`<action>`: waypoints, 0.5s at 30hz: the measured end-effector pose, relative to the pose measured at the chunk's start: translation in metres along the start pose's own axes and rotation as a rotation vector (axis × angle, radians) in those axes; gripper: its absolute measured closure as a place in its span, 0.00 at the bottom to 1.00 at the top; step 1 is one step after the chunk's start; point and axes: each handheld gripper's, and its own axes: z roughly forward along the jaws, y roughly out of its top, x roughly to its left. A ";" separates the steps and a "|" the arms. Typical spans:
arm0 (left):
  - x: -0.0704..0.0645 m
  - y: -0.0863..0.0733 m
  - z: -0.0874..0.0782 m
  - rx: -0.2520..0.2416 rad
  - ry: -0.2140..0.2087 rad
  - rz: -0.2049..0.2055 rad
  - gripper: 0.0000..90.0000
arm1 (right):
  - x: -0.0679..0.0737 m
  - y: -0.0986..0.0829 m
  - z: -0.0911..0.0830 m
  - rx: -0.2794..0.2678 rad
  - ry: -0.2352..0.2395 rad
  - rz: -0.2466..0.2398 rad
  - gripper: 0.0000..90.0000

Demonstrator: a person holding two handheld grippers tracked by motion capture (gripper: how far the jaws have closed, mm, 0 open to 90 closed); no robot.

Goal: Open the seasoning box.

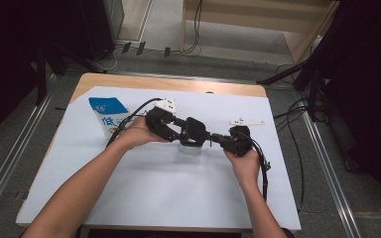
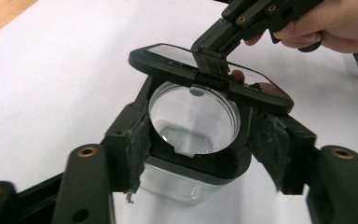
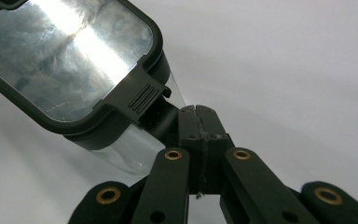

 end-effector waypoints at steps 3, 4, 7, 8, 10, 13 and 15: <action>0.002 0.001 -0.003 0.008 -0.020 -0.014 0.62 | 0.000 0.000 0.000 0.002 0.000 -0.001 1.00; 0.002 0.001 -0.004 0.003 -0.020 -0.025 0.62 | 0.000 0.000 0.000 0.003 0.000 -0.002 1.00; 0.003 0.002 -0.006 0.011 -0.041 -0.034 0.77 | 0.000 0.000 0.000 0.003 0.000 -0.002 1.00; 0.002 0.004 -0.007 0.021 -0.053 -0.038 0.77 | 0.000 0.000 0.000 0.002 0.002 -0.001 1.00; -0.001 0.011 -0.008 0.046 -0.046 -0.010 0.86 | 0.000 0.000 -0.001 0.004 0.003 0.000 1.00; -0.003 0.015 -0.009 0.041 -0.055 -0.006 0.91 | 0.000 0.000 -0.001 0.004 0.005 0.000 1.00; -0.004 0.018 -0.009 0.038 -0.061 -0.001 0.93 | 0.001 0.000 -0.002 0.003 0.008 -0.001 1.00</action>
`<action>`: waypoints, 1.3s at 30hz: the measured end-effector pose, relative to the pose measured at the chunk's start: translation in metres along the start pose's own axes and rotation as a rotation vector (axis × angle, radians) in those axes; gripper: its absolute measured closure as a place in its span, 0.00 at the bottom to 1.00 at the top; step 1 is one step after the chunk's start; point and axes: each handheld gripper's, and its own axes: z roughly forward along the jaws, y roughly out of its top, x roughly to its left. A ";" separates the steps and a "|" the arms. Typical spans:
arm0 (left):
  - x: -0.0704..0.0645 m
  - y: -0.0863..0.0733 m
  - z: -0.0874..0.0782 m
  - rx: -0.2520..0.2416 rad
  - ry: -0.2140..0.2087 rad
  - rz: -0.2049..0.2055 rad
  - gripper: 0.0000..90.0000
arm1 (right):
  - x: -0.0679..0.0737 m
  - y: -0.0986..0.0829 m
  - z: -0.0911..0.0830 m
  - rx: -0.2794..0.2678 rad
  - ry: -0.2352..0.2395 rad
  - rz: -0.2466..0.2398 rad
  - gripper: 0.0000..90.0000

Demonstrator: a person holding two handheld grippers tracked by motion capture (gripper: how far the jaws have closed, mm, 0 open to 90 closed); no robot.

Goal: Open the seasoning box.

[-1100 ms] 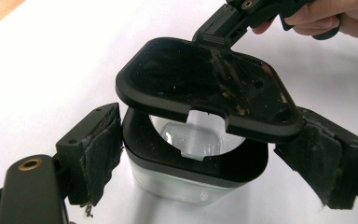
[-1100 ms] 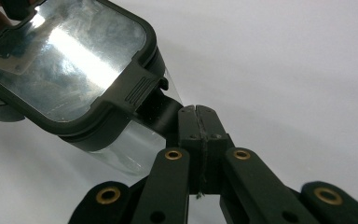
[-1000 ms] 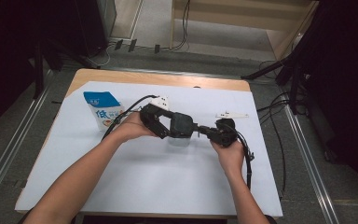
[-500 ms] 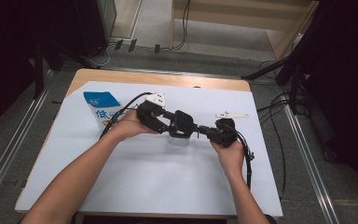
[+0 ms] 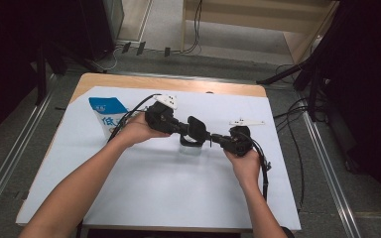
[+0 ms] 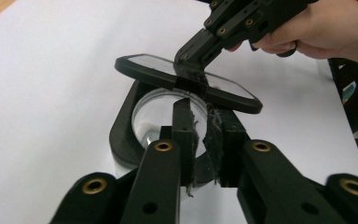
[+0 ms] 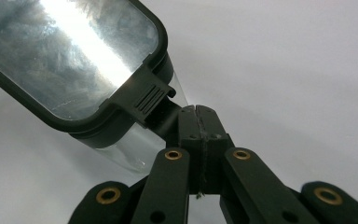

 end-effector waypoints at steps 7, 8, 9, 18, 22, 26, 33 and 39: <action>-0.005 0.011 0.004 0.028 0.009 -0.005 0.97 | 0.002 -0.004 -0.002 0.000 0.003 0.003 1.00; -0.005 0.011 0.004 0.028 0.009 -0.005 0.97 | 0.002 -0.004 -0.002 0.000 0.003 0.003 1.00; -0.006 0.013 0.004 0.027 0.005 -0.005 0.97 | 0.002 -0.004 -0.002 0.000 0.005 0.007 1.00; -0.009 0.029 0.012 0.029 -0.017 -0.009 0.99 | 0.002 -0.005 -0.002 -0.008 0.006 0.016 1.00; -0.010 0.035 0.016 0.041 -0.017 -0.002 0.99 | 0.002 -0.005 -0.001 -0.014 0.005 0.018 1.00; -0.012 0.043 0.022 0.046 -0.019 0.002 0.99 | 0.002 -0.005 -0.001 -0.012 0.002 0.020 1.00; -0.013 0.047 0.031 0.058 -0.025 0.004 0.99 | 0.003 -0.004 0.000 -0.015 -0.001 0.013 1.00; -0.012 0.049 0.036 0.055 -0.030 0.005 0.99 | 0.004 -0.004 0.000 -0.013 -0.005 0.009 1.00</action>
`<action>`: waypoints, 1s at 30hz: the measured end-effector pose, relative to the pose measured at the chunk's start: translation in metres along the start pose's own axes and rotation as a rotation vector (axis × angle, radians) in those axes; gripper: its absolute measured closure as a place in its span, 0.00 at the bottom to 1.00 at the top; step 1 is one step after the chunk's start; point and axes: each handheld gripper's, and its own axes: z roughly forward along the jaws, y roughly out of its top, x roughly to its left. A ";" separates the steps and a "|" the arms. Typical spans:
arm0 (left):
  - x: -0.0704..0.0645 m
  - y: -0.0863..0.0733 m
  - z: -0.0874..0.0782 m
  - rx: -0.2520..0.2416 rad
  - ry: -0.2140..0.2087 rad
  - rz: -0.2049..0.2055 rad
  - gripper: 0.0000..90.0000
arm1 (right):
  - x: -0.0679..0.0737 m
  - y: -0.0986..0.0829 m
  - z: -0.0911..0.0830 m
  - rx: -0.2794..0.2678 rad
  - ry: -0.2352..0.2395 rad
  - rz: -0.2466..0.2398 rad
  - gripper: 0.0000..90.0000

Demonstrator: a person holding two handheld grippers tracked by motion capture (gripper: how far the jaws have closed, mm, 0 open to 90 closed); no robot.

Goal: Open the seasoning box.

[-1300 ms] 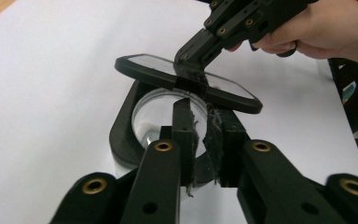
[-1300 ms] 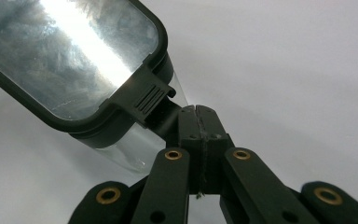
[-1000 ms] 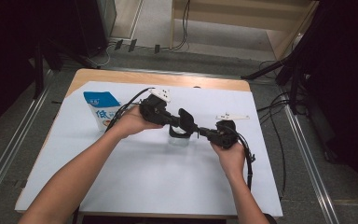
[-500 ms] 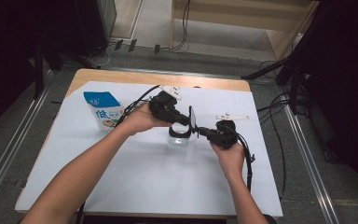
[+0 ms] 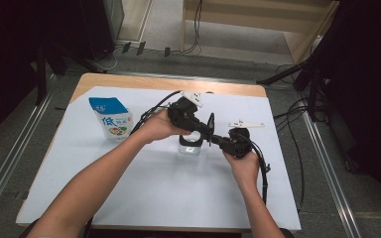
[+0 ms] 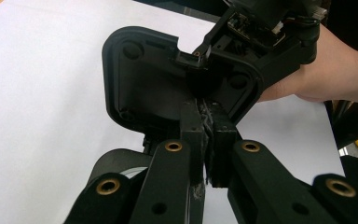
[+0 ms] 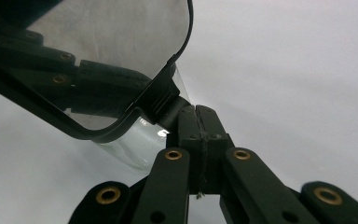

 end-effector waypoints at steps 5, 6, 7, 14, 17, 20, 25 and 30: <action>0.003 -0.001 0.003 -0.003 0.006 -0.018 0.99 | 0.000 0.000 0.000 -0.004 0.002 0.002 1.00; 0.004 -0.002 0.004 -0.002 0.004 -0.018 0.99 | 0.000 0.000 0.000 -0.004 0.001 0.001 1.00; 0.005 -0.001 0.004 0.000 0.001 -0.017 0.98 | 0.000 0.000 0.001 -0.005 0.000 0.002 1.00; 0.005 0.000 0.006 -0.012 0.006 -0.034 0.98 | 0.000 0.000 0.001 -0.008 -0.003 0.005 1.00; 0.006 -0.001 0.005 -0.005 0.006 -0.021 0.97 | 0.000 0.000 0.001 -0.007 -0.003 0.001 1.00; 0.006 -0.001 0.004 -0.004 0.002 -0.026 0.97 | 0.001 0.000 0.001 -0.007 -0.006 -0.003 1.00; 0.004 -0.002 -0.003 -0.004 0.005 -0.035 0.93 | 0.000 0.000 -0.002 -0.016 0.007 -0.006 1.00; 0.003 -0.008 -0.015 0.002 0.013 -0.051 0.82 | 0.002 -0.001 -0.009 -0.026 0.023 -0.006 0.93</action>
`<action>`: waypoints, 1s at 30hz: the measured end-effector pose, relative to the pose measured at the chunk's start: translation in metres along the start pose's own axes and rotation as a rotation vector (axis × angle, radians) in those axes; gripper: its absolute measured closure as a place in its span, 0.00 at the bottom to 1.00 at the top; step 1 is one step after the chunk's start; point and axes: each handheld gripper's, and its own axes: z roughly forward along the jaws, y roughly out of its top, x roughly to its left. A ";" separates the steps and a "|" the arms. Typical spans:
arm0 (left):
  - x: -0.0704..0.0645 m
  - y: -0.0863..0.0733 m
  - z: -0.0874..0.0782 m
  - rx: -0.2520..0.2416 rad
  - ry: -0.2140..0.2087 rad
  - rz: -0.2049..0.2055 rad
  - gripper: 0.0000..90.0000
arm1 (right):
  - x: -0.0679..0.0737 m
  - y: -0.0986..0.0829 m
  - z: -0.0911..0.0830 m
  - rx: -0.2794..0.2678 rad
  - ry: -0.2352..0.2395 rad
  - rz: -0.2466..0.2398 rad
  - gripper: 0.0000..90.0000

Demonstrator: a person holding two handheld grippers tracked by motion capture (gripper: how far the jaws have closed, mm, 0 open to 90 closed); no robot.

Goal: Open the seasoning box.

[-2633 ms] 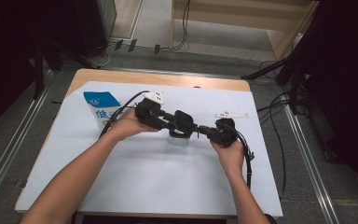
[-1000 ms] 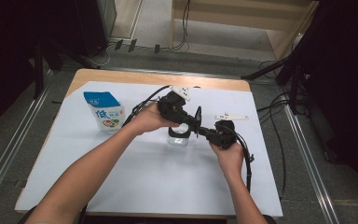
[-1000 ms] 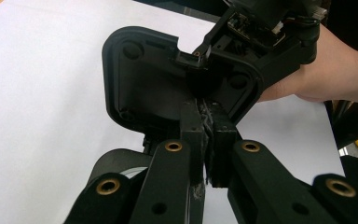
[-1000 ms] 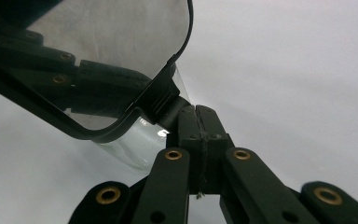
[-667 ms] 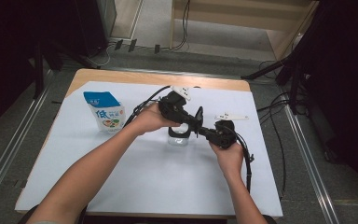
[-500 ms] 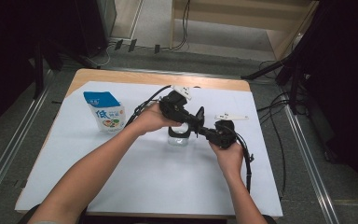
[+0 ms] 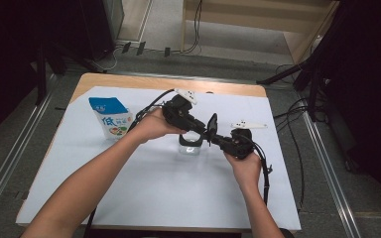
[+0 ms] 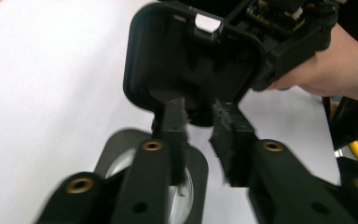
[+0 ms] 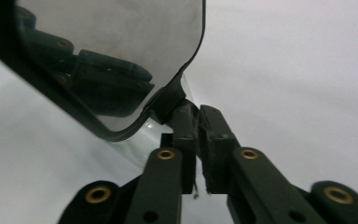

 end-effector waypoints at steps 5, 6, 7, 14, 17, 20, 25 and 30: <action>-0.002 -0.010 -0.013 -0.022 0.003 -0.009 0.70 | 0.003 -0.005 -0.007 -0.005 0.010 -0.019 0.84; -0.003 -0.014 -0.018 -0.042 0.007 -0.016 0.69 | 0.003 -0.006 -0.008 -0.007 0.016 -0.025 0.81; -0.003 -0.014 -0.018 -0.042 0.007 -0.016 0.69 | 0.003 -0.006 -0.008 -0.007 0.016 -0.025 0.81; -0.008 -0.032 -0.033 -0.027 0.010 -0.020 0.57 | 0.015 -0.016 -0.019 0.002 0.030 -0.058 0.74; -0.009 -0.037 -0.036 -0.040 0.000 -0.024 0.54 | 0.023 -0.019 -0.018 0.015 0.039 -0.071 0.72; -0.013 -0.048 -0.044 -0.063 -0.007 -0.038 0.50 | 0.031 -0.022 -0.018 0.022 0.050 -0.084 0.65; -0.018 -0.058 -0.049 -0.056 0.024 -0.035 0.45 | 0.045 -0.028 -0.018 0.029 0.076 -0.097 0.61; -0.019 -0.069 -0.054 -0.049 0.017 -0.075 0.44 | 0.057 -0.031 -0.018 0.018 0.098 -0.131 0.61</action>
